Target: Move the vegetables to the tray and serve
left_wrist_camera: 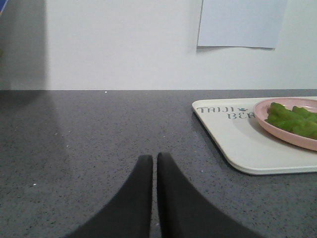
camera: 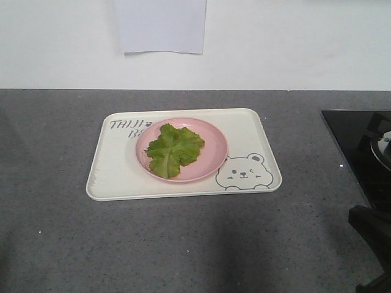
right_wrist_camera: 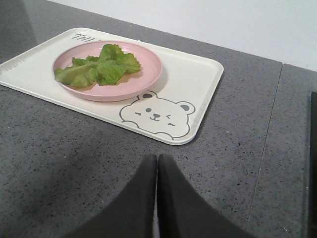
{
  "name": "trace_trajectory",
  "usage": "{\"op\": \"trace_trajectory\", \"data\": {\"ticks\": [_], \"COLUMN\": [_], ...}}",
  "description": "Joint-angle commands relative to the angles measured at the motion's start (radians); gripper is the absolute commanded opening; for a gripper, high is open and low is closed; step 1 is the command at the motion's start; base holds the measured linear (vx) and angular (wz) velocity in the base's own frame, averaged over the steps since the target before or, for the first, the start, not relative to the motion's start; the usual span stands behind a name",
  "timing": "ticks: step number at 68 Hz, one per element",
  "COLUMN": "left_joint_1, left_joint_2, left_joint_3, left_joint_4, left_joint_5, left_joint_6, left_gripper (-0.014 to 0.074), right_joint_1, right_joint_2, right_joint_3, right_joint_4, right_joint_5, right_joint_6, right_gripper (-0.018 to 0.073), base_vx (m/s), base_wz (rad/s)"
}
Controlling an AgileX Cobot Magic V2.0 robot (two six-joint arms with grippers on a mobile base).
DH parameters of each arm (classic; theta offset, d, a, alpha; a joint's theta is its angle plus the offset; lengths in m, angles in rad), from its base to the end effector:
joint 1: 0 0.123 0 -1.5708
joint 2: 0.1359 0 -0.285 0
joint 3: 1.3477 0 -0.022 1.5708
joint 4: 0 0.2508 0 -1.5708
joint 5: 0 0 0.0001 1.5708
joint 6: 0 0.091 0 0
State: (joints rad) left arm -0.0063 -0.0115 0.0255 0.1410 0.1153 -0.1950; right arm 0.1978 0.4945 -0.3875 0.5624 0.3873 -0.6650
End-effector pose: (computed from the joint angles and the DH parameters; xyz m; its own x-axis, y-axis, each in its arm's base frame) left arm 0.0566 0.0011 0.1948 -0.0404 -0.0546 -0.9977 -0.0121 0.9985 -0.0542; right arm 0.0989 0.0386 0.2772 -0.2835 -0.1930 -0.9394 -0.4204 0.9054 -0.0591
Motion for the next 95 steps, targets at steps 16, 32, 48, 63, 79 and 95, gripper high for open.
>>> {"op": "trace_trajectory", "data": {"ticks": [16,32,48,63,79,95], "left_joint_1": [0.001,0.001,0.001,0.001,0.001,0.001], "left_joint_2": [-0.014,-0.014,-0.014,-0.014,-0.014,-0.014], "left_joint_3": [0.022,0.022,0.022,0.022,0.022,0.022], "left_joint_4": [-0.001,-0.001,-0.001,-0.001,-0.001,-0.001], "left_joint_5": [-0.072,-0.072,-0.072,-0.072,-0.071,-0.069], "left_joint_6": [-0.002,-0.002,-0.002,-0.002,-0.002,-0.002], "left_gripper": [-0.0006,-0.0006,-0.0006,-0.0006,-0.0006,-0.0006], "right_joint_1": [-0.001,-0.001,-0.001,-0.018,-0.133,-0.143], "right_joint_2": [0.003,-0.003,-0.176,-0.372,-0.515,-0.514], "right_joint_3": [-0.024,-0.015,0.152,0.318,0.433,0.432], "right_joint_4": [0.011,-0.051,-0.238,-0.497,-0.582,-0.584], "right_joint_5": [-0.056,-0.065,-0.209,-0.308,-0.344,-0.381], "right_joint_6": [-0.005,0.007,0.292,0.617,0.784,0.768], "right_gripper": [-0.0006,-0.0006,-0.0003,-0.0003,-0.0003,-0.0003], "base_vx": [0.00,0.00,0.00,0.00,0.00,0.00], "base_wz": [0.00,0.00,0.00,0.00,0.00,0.00]}}
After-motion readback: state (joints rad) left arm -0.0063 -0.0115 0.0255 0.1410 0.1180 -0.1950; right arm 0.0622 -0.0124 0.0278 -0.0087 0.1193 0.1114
